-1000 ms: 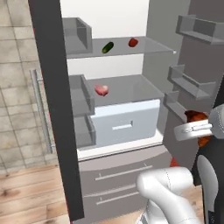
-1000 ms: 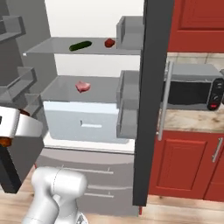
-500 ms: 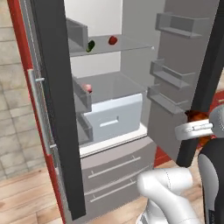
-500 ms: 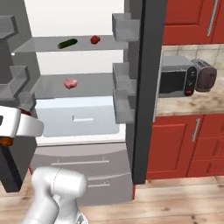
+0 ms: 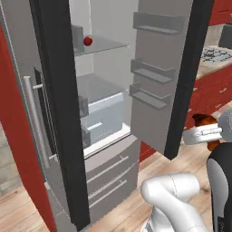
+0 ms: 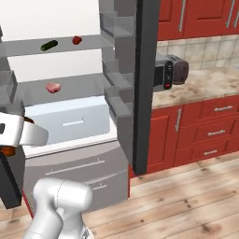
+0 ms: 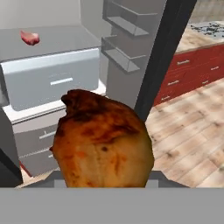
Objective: Gather the bell pepper and cucumber from the fridge and place them on a tray on the dining counter. Then gather the chicken drumstick and steak from the fridge and place them on the other tray.
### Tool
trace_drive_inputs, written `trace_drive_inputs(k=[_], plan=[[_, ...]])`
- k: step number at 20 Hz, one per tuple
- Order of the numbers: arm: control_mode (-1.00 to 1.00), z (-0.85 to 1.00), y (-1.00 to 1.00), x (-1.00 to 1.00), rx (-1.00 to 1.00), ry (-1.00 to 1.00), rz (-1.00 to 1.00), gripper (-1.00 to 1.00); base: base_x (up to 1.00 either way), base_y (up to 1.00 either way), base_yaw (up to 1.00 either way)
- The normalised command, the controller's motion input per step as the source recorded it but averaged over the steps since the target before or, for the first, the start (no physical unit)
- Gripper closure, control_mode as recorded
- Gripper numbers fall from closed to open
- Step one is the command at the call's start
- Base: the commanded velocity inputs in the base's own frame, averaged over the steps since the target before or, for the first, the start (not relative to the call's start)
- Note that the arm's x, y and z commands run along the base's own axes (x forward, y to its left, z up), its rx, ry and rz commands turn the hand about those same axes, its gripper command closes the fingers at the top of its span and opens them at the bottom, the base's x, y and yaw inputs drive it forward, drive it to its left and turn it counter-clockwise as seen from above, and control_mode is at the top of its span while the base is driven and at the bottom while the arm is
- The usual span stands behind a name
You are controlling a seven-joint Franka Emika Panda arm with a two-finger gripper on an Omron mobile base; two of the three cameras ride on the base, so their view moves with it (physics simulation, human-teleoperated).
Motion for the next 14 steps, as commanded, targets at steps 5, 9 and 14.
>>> trace_drive_inputs(k=[5, 9, 14], plan=[[1.00, 0.00, 0.00, 0.00, 0.00, 0.00, 0.00, 1.00, -0.48, 0.33, -0.44], [1.00, 0.00, 0.00, 0.00, 0.00, 0.00, 0.00, 1.00, -0.50, 0.36, -0.44], [1.00, 0.00, 0.00, 0.00, 0.00, 0.00, 0.00, 1.00, -0.54, 0.14, -0.43]])
